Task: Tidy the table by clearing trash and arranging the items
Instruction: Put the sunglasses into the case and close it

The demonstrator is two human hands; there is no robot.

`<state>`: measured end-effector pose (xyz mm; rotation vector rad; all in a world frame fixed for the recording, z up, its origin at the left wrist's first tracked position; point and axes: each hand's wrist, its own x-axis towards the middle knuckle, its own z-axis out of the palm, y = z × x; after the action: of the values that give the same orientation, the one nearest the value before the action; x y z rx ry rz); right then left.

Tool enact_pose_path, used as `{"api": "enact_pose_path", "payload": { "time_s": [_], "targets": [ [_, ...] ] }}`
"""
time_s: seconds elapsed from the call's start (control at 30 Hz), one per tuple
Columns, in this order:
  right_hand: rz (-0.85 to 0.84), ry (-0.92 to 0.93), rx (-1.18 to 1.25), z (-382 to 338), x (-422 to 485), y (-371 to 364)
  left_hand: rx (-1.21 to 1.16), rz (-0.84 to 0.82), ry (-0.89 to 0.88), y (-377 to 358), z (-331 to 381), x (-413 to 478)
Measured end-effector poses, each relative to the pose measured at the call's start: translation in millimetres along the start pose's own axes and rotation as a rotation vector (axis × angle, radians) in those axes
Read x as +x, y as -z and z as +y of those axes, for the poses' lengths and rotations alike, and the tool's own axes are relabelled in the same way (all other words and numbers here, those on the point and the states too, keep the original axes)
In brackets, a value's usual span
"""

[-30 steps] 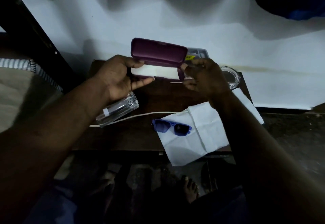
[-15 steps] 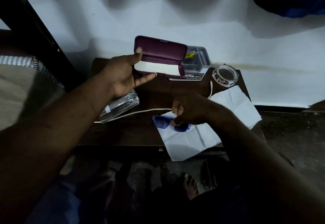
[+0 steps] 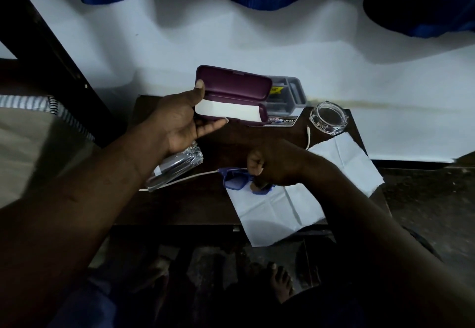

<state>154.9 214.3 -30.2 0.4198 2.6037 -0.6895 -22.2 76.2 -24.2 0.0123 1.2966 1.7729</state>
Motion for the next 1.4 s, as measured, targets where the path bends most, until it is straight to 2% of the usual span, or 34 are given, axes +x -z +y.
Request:
{"api": "enact_pose_path", "payload": {
  "time_s": [0.13, 0.3, 0.4, 0.53, 0.67, 0.8, 0.97, 1.23, 1.4],
  "targets": [
    [0.100, 0.026, 0.238, 4, -10, 12, -0.005, 0.025, -0.021, 3, 4, 1],
    [0.247, 0.122, 0.377, 6, -19, 24, 0.018, 0.026, -0.036, 4, 4, 0],
    [0.421, 0.142, 0.489, 8, -19, 27, 0.036, 0.005, -0.037, 2, 3, -1],
    [0.734, 0.161, 0.577, 5, -11, 32, 0.078, -0.038, -0.022, -2, 0, -3],
    [0.889, 0.124, 0.386, 2, -5, 33, 0.083, -0.080, 0.006, -5, -3, -6],
    [0.901, 0.145, 0.108, -1, -1, 30, 0.110, -0.114, 0.036, -9, -7, -8],
    [0.905, 0.188, 0.008, -8, 3, 24, 0.109, -0.144, 0.040, -8, -6, -8],
    [0.870, 0.276, 0.194, -10, 5, 24, 0.090, -0.133, 0.049, -8, -3, -10],
    [0.833, 0.262, 0.282, -12, 8, 22, 0.090, -0.137, 0.049, -8, -1, -10]
  ]
}}
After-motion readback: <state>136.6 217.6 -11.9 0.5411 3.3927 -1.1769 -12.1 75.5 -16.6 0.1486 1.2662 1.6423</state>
